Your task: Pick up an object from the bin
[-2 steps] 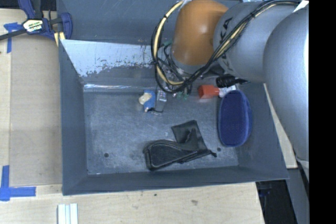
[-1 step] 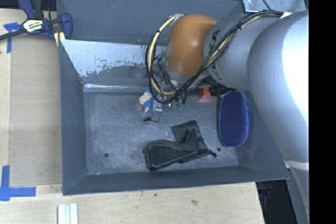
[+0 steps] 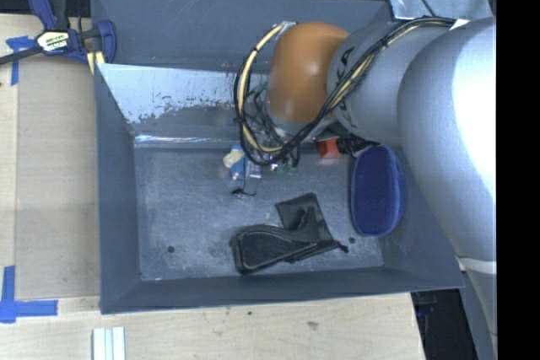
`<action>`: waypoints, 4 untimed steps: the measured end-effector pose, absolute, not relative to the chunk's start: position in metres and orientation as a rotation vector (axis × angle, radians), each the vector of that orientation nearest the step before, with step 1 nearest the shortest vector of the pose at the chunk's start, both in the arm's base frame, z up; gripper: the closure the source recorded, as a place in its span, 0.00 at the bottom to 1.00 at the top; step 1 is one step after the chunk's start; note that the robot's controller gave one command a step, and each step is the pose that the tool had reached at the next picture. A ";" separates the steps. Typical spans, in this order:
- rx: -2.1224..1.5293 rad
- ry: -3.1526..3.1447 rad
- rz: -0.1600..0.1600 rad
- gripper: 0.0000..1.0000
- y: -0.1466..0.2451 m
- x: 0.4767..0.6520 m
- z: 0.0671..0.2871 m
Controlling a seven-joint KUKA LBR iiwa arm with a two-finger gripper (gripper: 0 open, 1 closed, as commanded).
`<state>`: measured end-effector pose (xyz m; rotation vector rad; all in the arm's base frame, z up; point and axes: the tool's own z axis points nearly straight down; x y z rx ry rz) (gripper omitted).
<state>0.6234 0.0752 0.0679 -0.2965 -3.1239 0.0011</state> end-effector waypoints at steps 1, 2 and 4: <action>-0.298 -3.126 0.000 1.00 0.075 0.624 0.069; -0.301 -3.134 -0.002 1.00 0.075 0.626 0.086; -0.305 -3.133 -0.001 1.00 0.074 0.630 0.177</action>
Offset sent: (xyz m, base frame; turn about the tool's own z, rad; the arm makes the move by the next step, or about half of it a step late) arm 0.0000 0.0000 0.0000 0.0000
